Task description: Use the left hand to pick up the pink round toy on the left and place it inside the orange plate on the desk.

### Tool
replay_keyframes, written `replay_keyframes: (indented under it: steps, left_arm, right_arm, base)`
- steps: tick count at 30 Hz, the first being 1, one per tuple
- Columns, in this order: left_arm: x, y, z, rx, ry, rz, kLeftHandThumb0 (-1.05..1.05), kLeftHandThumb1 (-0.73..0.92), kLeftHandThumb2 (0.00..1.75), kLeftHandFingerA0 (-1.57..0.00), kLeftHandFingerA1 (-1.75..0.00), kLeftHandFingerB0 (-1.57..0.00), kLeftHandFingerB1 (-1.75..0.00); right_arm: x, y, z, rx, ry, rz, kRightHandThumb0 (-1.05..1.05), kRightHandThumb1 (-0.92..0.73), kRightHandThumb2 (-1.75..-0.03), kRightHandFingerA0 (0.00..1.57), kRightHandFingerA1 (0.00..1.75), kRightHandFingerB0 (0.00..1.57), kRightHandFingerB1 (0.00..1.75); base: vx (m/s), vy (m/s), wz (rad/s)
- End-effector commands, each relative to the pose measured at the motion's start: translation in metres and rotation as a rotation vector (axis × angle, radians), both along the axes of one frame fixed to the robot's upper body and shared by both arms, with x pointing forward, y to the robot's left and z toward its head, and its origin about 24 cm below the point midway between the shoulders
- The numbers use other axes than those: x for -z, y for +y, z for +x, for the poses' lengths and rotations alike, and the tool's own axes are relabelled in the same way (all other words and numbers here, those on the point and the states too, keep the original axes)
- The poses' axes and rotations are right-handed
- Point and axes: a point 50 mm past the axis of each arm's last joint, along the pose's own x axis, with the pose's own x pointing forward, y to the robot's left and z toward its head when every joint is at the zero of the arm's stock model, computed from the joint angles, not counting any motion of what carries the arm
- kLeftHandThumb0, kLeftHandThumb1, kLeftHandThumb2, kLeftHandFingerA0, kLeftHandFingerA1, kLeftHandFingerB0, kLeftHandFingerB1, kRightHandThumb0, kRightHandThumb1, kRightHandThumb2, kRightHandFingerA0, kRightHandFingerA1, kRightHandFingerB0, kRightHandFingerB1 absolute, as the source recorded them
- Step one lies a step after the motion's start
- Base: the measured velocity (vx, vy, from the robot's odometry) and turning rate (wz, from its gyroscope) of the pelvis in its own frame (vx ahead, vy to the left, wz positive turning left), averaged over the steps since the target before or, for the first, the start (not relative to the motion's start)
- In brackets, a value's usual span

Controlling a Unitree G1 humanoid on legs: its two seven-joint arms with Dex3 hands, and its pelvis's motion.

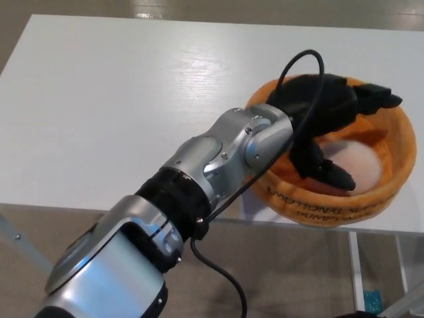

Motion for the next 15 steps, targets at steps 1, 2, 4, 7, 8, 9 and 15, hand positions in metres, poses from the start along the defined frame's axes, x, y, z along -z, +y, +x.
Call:
replay_keyframes:
  steps: [1, 2, 4, 7, 8, 9, 15]
  left_arm:
    - [0.004, 0.003, 0.002, -0.037, 0.042, 0.114, -0.94, 0.55, 1.00, 0.00, -0.05, 0.00, -0.10]
    - [0.002, 0.003, 0.003, -0.038, 0.043, 0.117, -0.94, 0.55, 1.00, 0.00, -0.05, 0.00, -0.10]
    - [-0.005, 0.001, 0.003, -0.035, 0.054, 0.122, -0.98, 0.57, 1.01, 0.00, 0.00, 0.00, -0.06]
    - [-0.012, 0.000, 0.004, -0.032, 0.059, 0.115, -0.98, 0.56, 1.01, 0.00, 0.00, 0.00, -0.06]
    - [-0.015, 0.000, 0.005, -0.032, 0.059, 0.108, -0.98, 0.55, 1.00, 0.00, 0.00, 0.00, -0.05]
    - [-0.016, 0.000, 0.005, -0.033, 0.060, 0.102, -0.98, 0.55, 1.00, 0.00, 0.00, 0.00, -0.05]
    - [-0.031, 0.005, 0.008, -0.038, 0.046, 0.079, -1.05, 0.71, 0.64, 0.00, 0.00, 0.00, -0.11]
  right_arm:
    - [0.003, 0.005, -0.004, -0.026, 0.012, 0.001, -0.26, -0.41, -0.86, 0.61, 0.80, 0.55, 0.74]
    - [0.003, 0.005, -0.004, -0.027, 0.011, 0.001, -0.26, -0.41, -0.86, 0.61, 0.80, 0.55, 0.74]
    - [0.001, 0.004, -0.001, -0.025, 0.005, 0.000, -0.20, -0.60, -0.57, 0.64, 0.87, 0.59, 0.75]
    - [0.000, 0.004, 0.001, -0.012, -0.003, 0.013, -0.23, -0.42, -0.86, 0.63, 0.83, 0.57, 0.76]
    - [0.000, 0.004, 0.002, -0.010, -0.003, 0.014, -0.20, -0.60, -0.57, 0.63, 0.87, 0.60, 0.75]
    - [0.000, 0.004, 0.002, -0.009, -0.002, 0.015, -0.20, -0.60, -0.57, 0.63, 0.87, 0.60, 0.75]
    - [-0.001, 0.005, 0.004, -0.008, -0.007, 0.011, -0.23, -0.42, -0.85, 0.69, 0.86, 0.58, 0.76]
  base:
    - [0.00, 0.000, 0.00]
    - [0.00, 0.000, 0.00]
    - [0.00, 0.000, 0.00]
    - [0.00, 0.000, 0.00]
    - [0.00, 0.000, 0.00]
    - [0.00, 0.000, 0.00]
    - [0.00, 0.000, 0.00]
